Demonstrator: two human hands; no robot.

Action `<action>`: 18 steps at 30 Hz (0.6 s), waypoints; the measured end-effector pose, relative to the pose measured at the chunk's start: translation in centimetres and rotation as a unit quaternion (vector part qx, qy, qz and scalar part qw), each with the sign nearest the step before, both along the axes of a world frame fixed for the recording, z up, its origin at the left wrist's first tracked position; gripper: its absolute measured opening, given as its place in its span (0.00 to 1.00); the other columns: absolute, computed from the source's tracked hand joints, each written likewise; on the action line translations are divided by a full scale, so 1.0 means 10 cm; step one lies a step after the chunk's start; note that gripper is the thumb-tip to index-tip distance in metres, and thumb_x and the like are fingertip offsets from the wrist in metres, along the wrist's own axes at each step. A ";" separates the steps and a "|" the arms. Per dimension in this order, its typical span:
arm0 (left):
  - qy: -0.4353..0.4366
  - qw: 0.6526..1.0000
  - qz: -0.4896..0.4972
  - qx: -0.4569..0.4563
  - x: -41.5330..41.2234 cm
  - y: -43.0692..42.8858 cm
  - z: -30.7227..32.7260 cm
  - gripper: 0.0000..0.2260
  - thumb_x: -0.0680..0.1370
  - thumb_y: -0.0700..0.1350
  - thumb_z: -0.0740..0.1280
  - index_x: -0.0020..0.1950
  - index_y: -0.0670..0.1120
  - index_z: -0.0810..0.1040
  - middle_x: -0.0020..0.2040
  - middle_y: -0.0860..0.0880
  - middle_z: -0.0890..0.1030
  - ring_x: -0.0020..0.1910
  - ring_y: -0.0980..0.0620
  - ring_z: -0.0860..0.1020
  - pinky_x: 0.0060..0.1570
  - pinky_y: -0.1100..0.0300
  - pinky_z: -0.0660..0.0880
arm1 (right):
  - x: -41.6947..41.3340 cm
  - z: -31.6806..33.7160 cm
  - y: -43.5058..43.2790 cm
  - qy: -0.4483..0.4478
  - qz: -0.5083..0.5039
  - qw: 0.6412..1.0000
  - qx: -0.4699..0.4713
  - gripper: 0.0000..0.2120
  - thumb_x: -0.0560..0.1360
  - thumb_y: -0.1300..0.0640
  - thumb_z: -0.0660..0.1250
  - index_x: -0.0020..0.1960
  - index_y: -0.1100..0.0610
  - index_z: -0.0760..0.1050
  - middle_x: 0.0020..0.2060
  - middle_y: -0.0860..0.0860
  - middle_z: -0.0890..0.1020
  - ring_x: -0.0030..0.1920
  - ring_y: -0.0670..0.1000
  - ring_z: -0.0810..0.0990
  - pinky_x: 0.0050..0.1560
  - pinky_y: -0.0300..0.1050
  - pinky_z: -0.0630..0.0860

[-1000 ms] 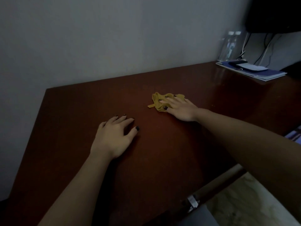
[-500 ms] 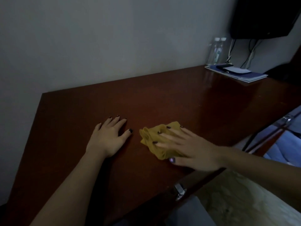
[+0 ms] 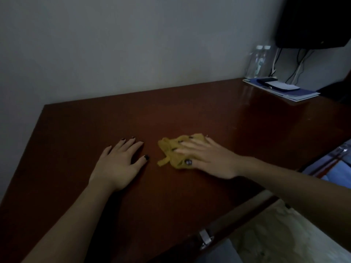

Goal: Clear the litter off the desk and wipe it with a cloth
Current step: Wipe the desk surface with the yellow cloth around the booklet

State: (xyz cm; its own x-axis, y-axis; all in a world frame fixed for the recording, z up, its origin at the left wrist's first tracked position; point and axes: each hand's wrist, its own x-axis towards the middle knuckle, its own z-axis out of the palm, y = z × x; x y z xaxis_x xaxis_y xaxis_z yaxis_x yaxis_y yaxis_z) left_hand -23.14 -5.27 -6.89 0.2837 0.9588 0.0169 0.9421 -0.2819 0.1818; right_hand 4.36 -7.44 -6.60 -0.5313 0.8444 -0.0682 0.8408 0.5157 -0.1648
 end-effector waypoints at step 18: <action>-0.056 0.998 0.005 0.021 -0.01 0.07 0.00 0.23 0.78 0.63 0.51 0.74 0.63 0.57 0.77 0.58 0.54 0.76 0.56 0.49 0.72 0.51 0.47 | 0.23 0.04 0.82 -0.050 -0.214 0.975 -0.038 0.26 0.78 0.35 0.43 0.74 0.35 0.40 0.76 0.44 0.41 0.76 0.51 0.38 0.72 0.59 0.38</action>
